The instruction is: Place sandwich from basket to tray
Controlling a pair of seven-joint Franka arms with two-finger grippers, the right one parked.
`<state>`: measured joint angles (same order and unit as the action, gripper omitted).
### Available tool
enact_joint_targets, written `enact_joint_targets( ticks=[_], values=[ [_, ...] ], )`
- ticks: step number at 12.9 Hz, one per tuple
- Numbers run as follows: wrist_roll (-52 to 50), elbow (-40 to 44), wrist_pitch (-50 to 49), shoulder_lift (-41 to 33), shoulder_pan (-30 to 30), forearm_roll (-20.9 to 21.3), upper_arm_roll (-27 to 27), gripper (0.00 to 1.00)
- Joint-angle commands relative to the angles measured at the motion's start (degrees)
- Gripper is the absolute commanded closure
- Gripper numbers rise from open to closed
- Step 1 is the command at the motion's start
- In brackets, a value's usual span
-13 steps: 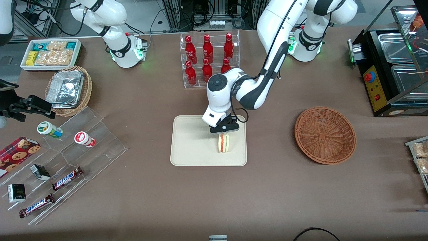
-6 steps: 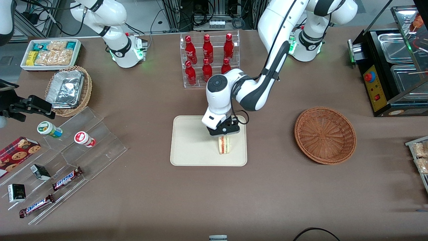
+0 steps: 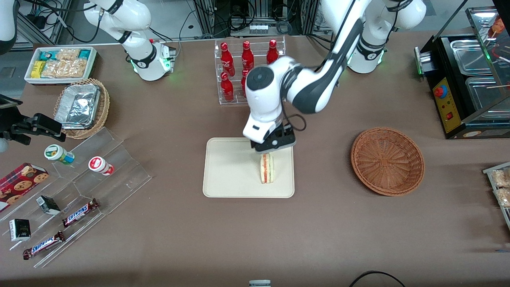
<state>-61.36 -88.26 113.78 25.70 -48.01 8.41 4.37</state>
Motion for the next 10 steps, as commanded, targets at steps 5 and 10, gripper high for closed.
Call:
enact_joint_targets(
  ticks=[5, 10],
  values=[
    [2.65, -1.3, -14.45, -17.94, 2.31, -2.69, 2.74, 0.0],
    [12.12, -1.48, -24.64, -25.6, 2.31, -2.61, 8.36, 0.0]
  ],
)
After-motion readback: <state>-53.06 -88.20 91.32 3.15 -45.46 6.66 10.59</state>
